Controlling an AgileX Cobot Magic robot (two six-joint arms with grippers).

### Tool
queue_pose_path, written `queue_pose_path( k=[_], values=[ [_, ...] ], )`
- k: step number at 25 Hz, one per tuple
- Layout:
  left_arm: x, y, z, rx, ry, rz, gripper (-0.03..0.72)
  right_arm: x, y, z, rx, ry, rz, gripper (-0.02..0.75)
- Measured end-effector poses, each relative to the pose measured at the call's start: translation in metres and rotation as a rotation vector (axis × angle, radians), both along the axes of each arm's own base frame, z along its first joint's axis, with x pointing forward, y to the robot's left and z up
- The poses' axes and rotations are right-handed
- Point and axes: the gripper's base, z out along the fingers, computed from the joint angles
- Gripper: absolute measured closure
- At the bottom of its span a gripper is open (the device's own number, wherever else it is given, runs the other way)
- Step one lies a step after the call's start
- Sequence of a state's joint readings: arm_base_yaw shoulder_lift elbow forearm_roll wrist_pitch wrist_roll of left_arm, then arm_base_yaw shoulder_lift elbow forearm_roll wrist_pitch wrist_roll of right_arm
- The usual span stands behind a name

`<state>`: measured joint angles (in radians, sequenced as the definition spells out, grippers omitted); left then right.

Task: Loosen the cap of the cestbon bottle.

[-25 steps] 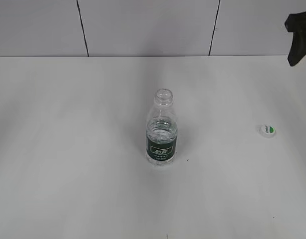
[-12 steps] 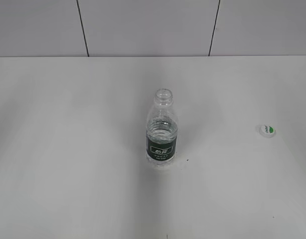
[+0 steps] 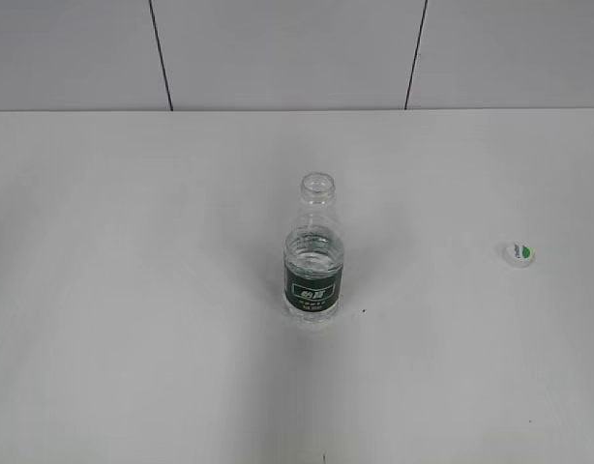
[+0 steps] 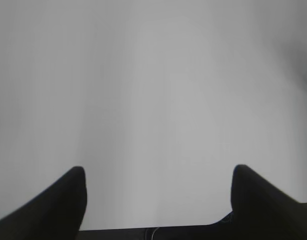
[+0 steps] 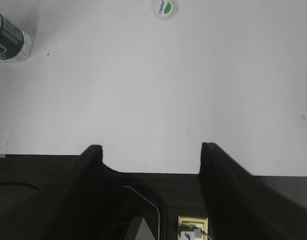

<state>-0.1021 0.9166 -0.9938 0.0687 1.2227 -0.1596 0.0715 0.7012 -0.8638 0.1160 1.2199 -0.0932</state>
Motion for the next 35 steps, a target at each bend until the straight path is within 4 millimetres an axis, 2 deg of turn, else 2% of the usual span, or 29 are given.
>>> queue_pose_path(
  k=[4,9,12,14,18,23,27,35],
  values=[
    [-0.048,0.005,0.003,-0.014,-0.128,-0.001,0.153,-0.036,-0.003,-0.004,0.011,-0.132,-0.003,0.275],
    [-0.089,0.008,-0.021,0.0,-0.19,-0.041,0.153,-0.061,-0.008,-0.025,-0.009,-0.279,-0.022,0.275],
    [-0.106,0.01,-0.038,0.017,-0.219,-0.074,0.153,-0.069,-0.011,-0.049,-0.038,-0.316,-0.035,0.275],
    [-0.114,0.011,-0.047,0.017,-0.267,-0.08,0.153,-0.075,-0.012,-0.054,-0.047,-0.35,-0.037,0.275],
    [-0.13,0.012,-0.054,0.009,-0.417,-0.081,0.153,-0.089,-0.014,-0.051,-0.057,-0.472,-0.035,0.275],
    [-0.145,0.01,-0.069,-0.03,-0.493,-0.092,0.153,-0.106,-0.016,-0.053,-0.055,-0.559,-0.036,0.275],
    [-0.155,0.009,-0.072,-0.055,-0.583,-0.105,0.153,-0.107,-0.016,-0.059,-0.061,-0.528,-0.034,0.275],
    [-0.156,0.008,-0.072,-0.049,-0.596,-0.128,0.154,-0.105,-0.016,-0.063,-0.064,-0.508,-0.034,0.275]
  ],
)
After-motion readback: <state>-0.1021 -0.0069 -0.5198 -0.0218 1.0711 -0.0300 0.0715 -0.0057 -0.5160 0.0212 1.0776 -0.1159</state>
